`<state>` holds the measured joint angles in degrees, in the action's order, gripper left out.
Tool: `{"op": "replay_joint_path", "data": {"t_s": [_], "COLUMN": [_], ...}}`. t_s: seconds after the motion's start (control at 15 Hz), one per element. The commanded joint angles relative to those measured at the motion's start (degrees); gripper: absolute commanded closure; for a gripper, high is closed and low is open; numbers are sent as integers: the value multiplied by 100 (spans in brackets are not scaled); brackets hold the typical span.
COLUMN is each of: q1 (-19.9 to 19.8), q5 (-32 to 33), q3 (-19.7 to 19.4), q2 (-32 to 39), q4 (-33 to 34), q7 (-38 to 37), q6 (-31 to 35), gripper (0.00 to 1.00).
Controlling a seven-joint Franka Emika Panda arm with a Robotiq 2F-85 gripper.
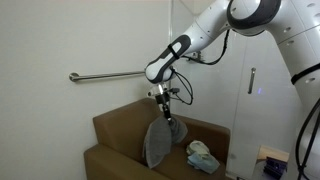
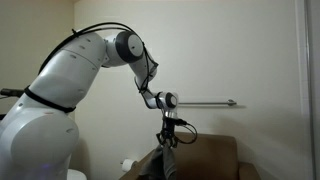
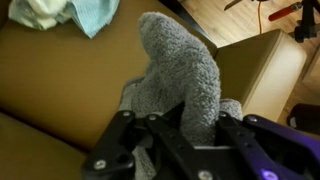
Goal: Move the towels from the left armrest to the right armrest
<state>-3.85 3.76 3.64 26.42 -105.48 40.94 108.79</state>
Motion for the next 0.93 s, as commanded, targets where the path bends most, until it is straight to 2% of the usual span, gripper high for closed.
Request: {"op": "replay_joint_path", "data": {"t_s": [0.0, 0.2, 0.27, 0.4, 0.67, 0.73, 0.87], "q1": [-468, -718, -690, -800, -748, -741, -862], "q5": [-134, -192, -17, -58, -66, -104, -199], "q3": [-399, -664, -592, -658, -627, -613, -652], "q2": [-369, -104, -127, -52, -20, -37, -153], "q4": [-384, -227, -160, -162, -162, -165, -250], "q7": [-231, -496, -173, -239, -358, -396, -319], "q6": [47, -26, -21, -21, -21, -8, -12], "gripper": [95, 95, 85, 85, 85, 95, 95]}}
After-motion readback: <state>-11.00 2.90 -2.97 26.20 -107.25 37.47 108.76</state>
